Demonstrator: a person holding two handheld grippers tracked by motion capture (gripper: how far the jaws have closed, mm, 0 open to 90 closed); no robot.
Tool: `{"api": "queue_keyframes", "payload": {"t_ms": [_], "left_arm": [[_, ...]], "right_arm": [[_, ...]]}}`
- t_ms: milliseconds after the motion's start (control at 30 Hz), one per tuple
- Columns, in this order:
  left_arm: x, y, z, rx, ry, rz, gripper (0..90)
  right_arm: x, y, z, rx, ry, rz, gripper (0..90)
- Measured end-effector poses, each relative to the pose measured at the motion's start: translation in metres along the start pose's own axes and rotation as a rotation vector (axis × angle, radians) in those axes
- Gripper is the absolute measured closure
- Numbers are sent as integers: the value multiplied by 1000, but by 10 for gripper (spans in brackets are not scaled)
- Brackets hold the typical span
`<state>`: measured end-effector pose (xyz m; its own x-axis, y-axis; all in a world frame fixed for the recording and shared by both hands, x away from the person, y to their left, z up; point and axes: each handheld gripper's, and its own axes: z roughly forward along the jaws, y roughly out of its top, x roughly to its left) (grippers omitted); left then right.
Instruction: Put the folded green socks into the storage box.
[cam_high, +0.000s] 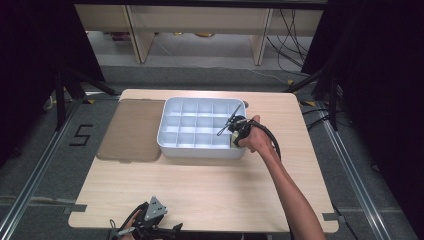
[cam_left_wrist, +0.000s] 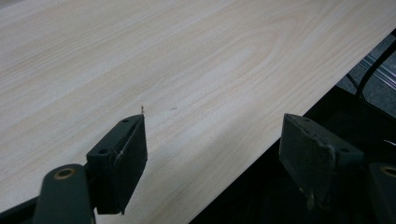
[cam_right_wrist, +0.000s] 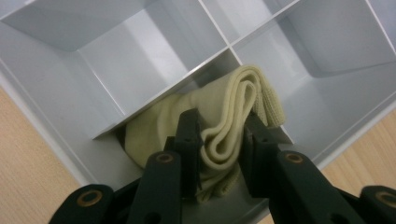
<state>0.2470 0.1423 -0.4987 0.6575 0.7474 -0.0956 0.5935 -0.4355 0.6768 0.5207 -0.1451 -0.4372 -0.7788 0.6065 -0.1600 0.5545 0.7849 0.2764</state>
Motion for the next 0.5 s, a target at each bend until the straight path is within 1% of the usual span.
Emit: {"api": "queue_keyframes", "payload": {"t_ms": [33,100,133,167,233,267,300,333,367,433,500], "left_arm": [[-1,0,0,1,1,-5,227],[-1,0,0,4,-1,2,227],[0,0,-1,15,-3,15,227],[0,0,-1,15,-3,13,227],[-1,0,0,-6,-1,-11,227],[0,1,-2,13,-9,10,227],[1,1,-2,19,-4,18,227],[-1,0,0,0,0,-7,227],[-1,0,1,2,1,-7,227],[-2,0,0,7,-2,2,226],[-2,0,0,6,-2,1,227]], "right_arm": [[0,0,0,-1,-2,-1,716],[0,0,-1,-3,0,-5,699],[0,0,-2,-10,5,3,682],[-2,0,-4,-25,13,28,656],[-4,-1,-10,-59,16,42,623],[-4,-1,-14,-72,21,53,613],[-5,0,-21,-91,19,58,614],[-7,0,-24,-102,19,59,619],[-8,1,-29,-112,16,64,646],[-10,2,-36,-135,27,56,731],[-11,4,-38,-131,29,57,785]]}}
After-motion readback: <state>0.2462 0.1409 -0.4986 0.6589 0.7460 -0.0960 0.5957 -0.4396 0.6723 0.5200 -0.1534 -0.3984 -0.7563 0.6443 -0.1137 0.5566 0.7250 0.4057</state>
